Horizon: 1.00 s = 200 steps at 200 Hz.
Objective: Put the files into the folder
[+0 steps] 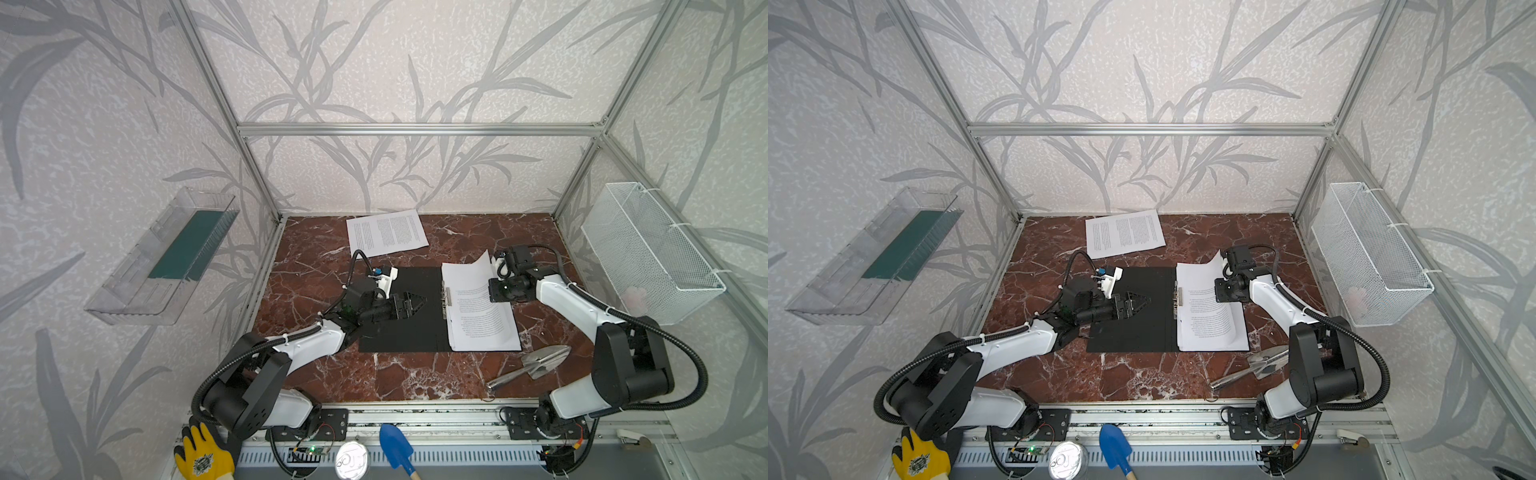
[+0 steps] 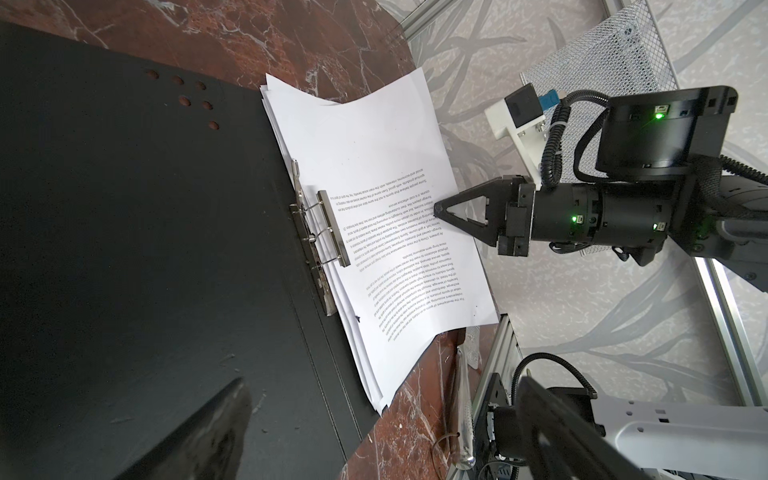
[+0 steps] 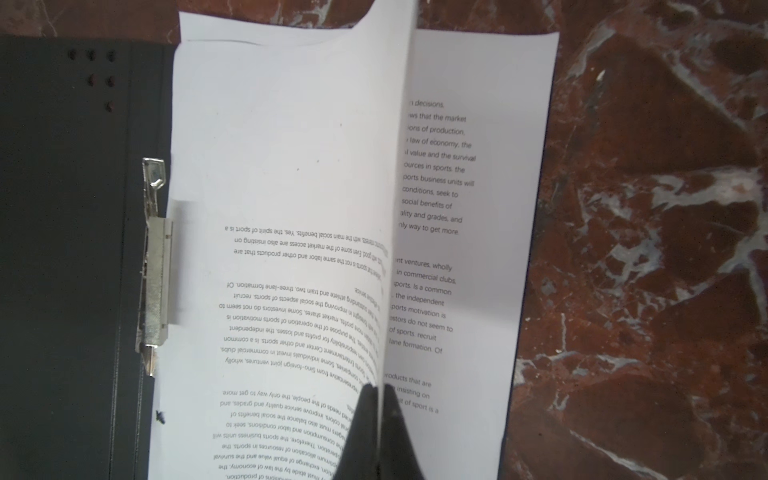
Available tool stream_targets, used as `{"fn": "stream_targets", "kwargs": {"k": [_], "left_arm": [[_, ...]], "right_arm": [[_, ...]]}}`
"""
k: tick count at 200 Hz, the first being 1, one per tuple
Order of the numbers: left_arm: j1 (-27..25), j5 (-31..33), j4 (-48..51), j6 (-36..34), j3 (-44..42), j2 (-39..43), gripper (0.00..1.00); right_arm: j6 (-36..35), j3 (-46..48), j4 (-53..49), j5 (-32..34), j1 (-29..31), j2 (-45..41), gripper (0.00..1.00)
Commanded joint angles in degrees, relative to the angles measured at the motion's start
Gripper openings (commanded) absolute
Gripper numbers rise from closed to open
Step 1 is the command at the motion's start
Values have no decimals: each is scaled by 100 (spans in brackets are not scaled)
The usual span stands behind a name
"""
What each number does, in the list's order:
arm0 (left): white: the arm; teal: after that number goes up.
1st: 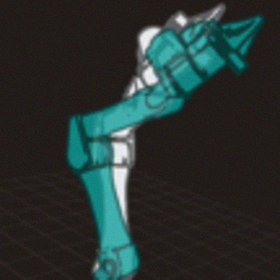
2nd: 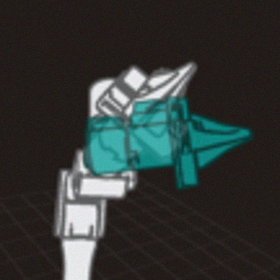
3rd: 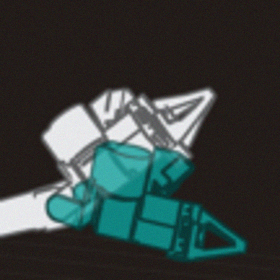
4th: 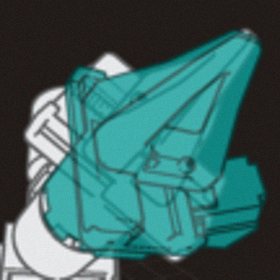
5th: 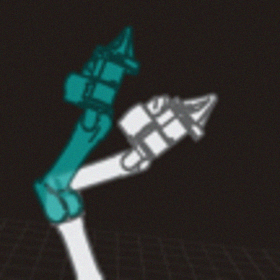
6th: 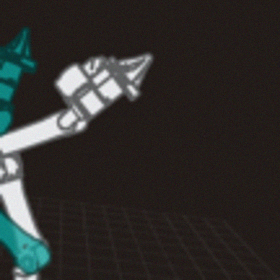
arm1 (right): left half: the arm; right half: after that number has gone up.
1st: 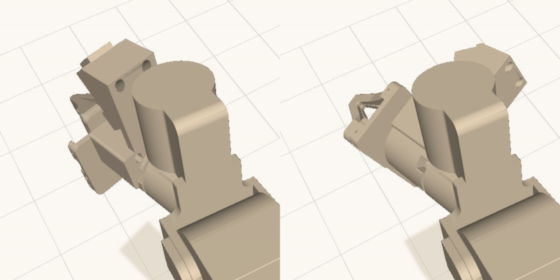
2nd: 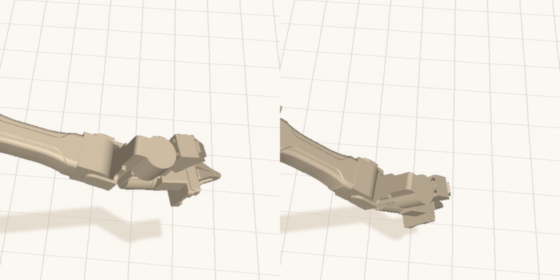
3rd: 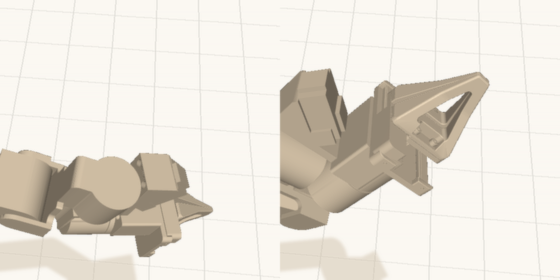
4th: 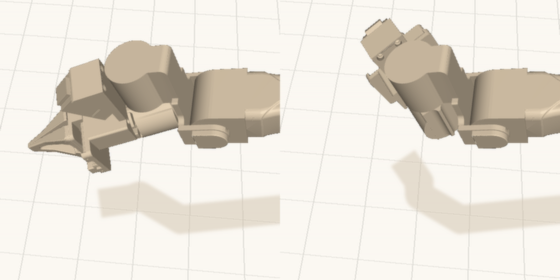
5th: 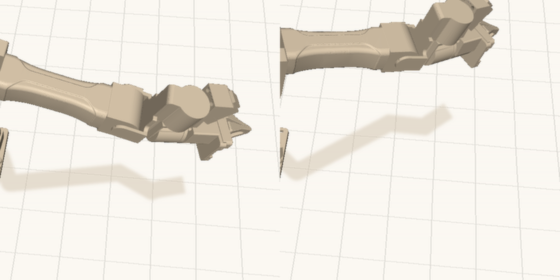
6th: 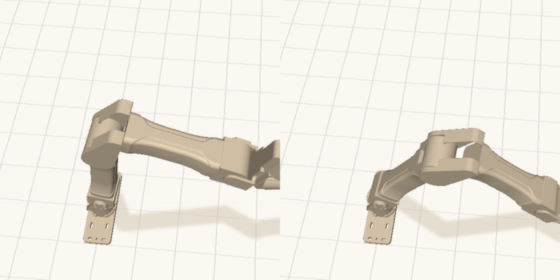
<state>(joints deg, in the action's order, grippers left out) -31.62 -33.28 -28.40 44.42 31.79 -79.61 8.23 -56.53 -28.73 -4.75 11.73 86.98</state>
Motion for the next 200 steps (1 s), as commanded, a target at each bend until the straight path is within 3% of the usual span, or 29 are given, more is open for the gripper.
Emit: {"fn": "stream_targets", "kwargs": {"k": [1, 117, 200], "left_arm": [[-2, -78, -174, 30, 169, -19, 99], [0, -150, -218, 93, 187, -74, 99], [1, -163, -227, 123, 205, -129, 99]], "right_arm": [[137, -139, 131, -123, 14, 80, 0], [529, -45, 227, 350, -26, 82, 0], [718, 216, 384, 209, -92, 82, 0]]}}
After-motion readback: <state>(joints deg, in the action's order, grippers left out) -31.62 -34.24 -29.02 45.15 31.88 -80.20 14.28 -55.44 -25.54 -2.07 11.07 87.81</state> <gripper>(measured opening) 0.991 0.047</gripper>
